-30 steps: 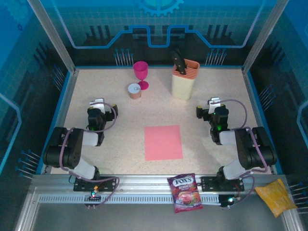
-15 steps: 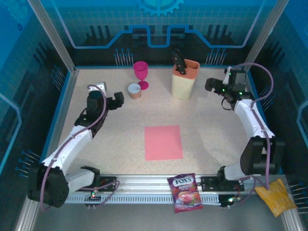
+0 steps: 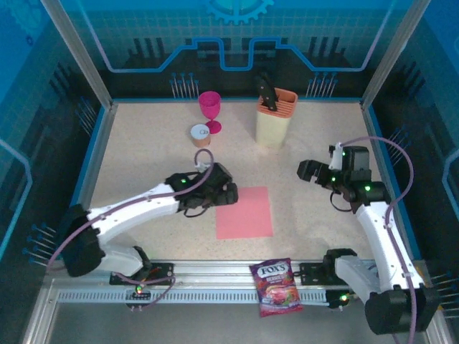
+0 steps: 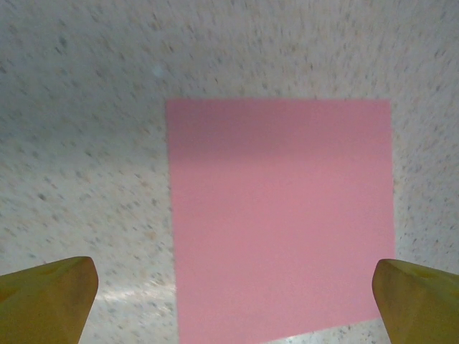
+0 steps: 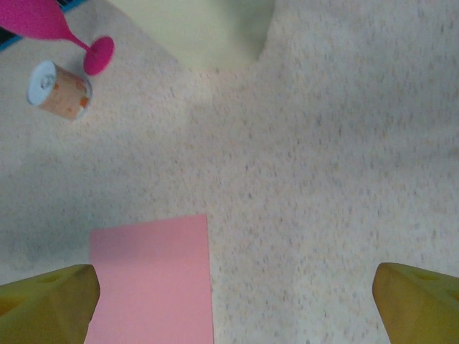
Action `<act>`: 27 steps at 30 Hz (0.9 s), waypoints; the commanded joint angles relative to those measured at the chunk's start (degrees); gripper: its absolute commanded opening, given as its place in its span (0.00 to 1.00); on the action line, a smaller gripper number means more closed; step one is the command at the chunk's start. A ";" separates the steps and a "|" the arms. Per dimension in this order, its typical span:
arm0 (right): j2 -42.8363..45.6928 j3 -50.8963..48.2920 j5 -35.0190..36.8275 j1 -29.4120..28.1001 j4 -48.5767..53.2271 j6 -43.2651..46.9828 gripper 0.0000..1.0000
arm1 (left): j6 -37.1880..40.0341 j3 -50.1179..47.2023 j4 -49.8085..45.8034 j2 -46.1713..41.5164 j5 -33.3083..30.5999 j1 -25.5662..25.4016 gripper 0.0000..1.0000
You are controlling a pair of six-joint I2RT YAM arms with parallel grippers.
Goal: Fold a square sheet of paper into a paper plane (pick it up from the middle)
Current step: First fold in half a square sheet of paper at the center of the table.
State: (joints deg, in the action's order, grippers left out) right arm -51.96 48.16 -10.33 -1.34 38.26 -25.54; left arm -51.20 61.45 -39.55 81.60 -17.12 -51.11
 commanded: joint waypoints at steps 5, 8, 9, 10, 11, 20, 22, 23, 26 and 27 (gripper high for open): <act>4.20 -1.98 -0.04 -2.03 7.67 -4.67 0.99 | -10.58 15.71 -12.88 15.29 -1.28 -6.74 1.00; 5.59 -1.73 0.42 -3.00 9.14 -4.57 0.99 | -13.51 18.79 -13.97 19.16 -0.10 -7.16 1.00; 5.82 -1.52 0.84 -3.38 9.80 -4.36 0.99 | -14.19 19.20 -14.06 19.94 0.11 -7.17 1.00; 6.06 -1.35 0.98 -3.66 10.23 -4.12 0.99 | -14.65 19.56 -13.97 20.69 0.37 -7.16 1.00; 6.33 -1.25 1.18 -3.91 10.74 -4.03 0.99 | -14.81 19.76 -13.68 21.33 0.68 -7.13 1.00; 8.31 -1.09 2.91 -4.00 11.23 -3.21 0.99 | -9.08 22.13 -13.01 26.86 1.97 -6.90 1.00; 9.02 -2.01 3.12 -3.94 10.51 -2.78 0.99 | -8.12 22.13 -11.67 28.10 2.70 -6.70 1.00; 9.16 -2.35 3.20 -3.93 10.35 -2.54 0.99 | -7.85 22.11 -11.06 28.78 3.26 -6.63 1.00; 9.04 -2.99 2.64 -3.99 10.30 -2.24 0.99 | -7.02 22.22 -9.80 30.60 4.21 -6.31 1.00; 8.95 -3.18 2.59 -3.93 10.30 -2.39 0.99 | -6.71 22.31 -9.58 31.10 4.58 -6.16 1.00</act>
State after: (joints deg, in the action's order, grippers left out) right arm -43.22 46.26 -7.90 -4.56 47.55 -28.49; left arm -59.96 82.41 -49.60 110.85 -14.55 -57.91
